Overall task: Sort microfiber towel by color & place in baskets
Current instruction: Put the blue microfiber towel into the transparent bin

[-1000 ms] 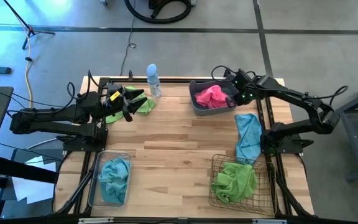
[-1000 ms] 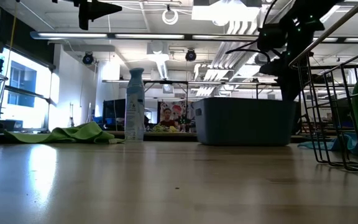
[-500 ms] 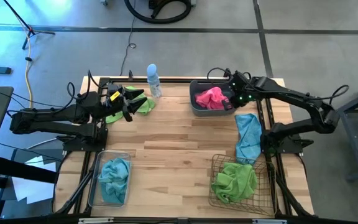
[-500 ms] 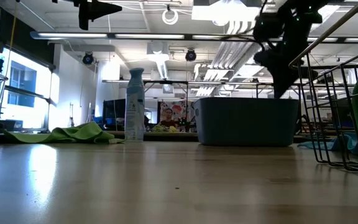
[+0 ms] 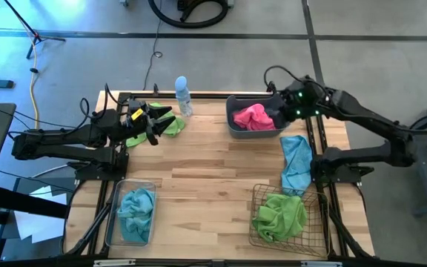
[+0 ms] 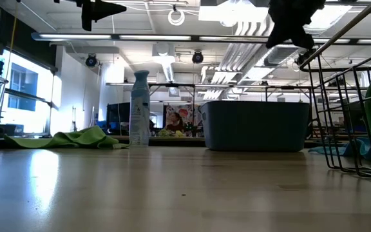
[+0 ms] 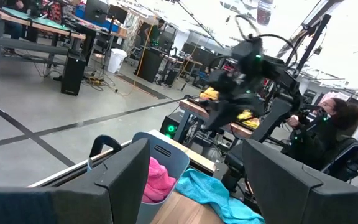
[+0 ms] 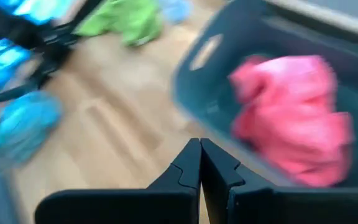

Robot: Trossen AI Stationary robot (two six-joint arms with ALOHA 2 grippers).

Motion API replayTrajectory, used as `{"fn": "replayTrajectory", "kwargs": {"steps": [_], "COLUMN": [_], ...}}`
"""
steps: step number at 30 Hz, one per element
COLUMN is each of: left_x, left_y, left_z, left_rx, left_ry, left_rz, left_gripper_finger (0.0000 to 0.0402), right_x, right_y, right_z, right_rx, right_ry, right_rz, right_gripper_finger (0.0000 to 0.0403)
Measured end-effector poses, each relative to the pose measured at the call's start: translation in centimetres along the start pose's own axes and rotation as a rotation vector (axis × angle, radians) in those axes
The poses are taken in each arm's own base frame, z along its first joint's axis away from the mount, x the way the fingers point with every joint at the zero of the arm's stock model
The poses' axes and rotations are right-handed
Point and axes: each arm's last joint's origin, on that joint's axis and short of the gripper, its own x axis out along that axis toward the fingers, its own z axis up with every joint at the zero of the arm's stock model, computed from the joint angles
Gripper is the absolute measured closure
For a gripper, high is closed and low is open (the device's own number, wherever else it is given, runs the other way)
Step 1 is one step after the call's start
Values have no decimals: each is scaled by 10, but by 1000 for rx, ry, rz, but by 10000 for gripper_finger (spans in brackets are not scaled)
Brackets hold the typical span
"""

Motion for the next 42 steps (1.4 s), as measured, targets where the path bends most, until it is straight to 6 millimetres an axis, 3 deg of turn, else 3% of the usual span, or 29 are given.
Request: {"fn": "replayTrajectory", "kwargs": {"steps": [11, 15, 23, 31, 36, 42], "left_x": [0, 0, 0, 0, 0, 0], "left_y": [0, 0, 0, 0, 0, 0], "left_z": [0, 0, 0, 0, 0, 0], "left_rx": [0, -1, -1, -9, -9, -8], "left_ry": [0, 0, 0, 0, 0, 0], "left_rz": [0, 0, 0, 0, 0, 0], "left_gripper_finger": [159, 159, 159, 159, 159, 159], "right_x": [10, 16, 32, 51, 67, 86], "right_y": [49, 60, 62, 56, 51, 36], "right_z": [-34, -46, -74, -91, -96, -113], "right_rx": [-82, -95, -127, -268, -348, -390], "right_ry": [151, 249, 517, 714, 801, 906], "right_rz": [200, 223, 81, -121, -271, -387], "right_gripper_finger": [401, 382, 258, 141, 109, 107]}}
